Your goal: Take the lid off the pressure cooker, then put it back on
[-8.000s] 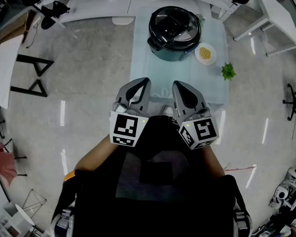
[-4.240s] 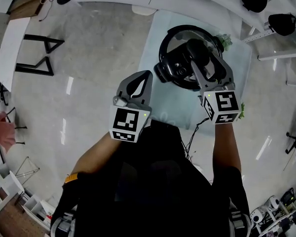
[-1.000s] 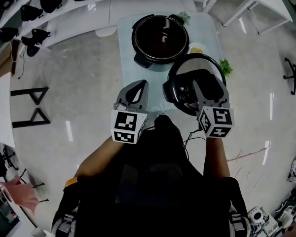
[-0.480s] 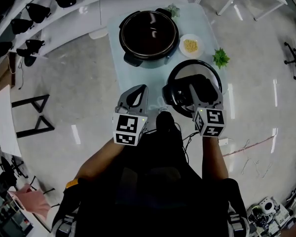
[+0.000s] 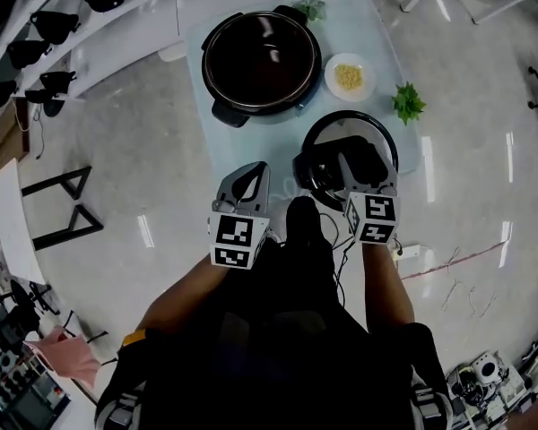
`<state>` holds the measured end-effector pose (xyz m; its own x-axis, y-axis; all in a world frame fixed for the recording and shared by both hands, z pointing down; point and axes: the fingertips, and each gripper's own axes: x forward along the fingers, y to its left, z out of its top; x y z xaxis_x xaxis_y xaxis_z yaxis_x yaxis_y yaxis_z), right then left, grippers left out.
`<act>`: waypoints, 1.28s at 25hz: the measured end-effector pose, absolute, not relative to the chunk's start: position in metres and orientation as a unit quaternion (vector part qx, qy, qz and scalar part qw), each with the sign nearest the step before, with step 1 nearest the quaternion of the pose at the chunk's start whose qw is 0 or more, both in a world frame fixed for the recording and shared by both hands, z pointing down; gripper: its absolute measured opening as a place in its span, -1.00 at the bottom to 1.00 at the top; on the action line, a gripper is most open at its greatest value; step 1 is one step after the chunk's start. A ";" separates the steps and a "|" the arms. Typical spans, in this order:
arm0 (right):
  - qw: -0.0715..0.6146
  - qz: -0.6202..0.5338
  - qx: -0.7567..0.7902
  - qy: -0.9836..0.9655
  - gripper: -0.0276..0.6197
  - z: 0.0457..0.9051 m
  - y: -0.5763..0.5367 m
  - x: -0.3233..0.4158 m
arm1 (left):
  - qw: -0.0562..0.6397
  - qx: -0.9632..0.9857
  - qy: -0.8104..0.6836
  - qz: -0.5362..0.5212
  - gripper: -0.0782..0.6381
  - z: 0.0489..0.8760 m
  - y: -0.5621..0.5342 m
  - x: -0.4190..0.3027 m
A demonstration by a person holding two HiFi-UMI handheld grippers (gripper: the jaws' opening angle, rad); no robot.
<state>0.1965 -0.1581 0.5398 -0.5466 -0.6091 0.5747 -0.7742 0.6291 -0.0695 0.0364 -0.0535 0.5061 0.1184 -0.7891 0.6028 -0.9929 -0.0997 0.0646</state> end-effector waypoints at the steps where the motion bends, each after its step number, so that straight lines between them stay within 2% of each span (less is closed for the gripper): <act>1: 0.262 0.162 0.399 -0.864 0.00 0.546 -0.160 0.196 | 0.240 0.707 -0.628 0.218 -0.76 0.510 -0.054 0.037; 13: 0.277 0.166 0.384 -0.865 0.00 0.606 -0.185 0.183 | 0.277 0.686 -0.628 0.240 -0.76 0.550 -0.051 0.030; 32: 0.288 0.147 0.383 -0.865 0.00 0.640 -0.190 0.176 | 0.280 0.695 -0.620 0.234 -0.76 0.555 -0.060 0.028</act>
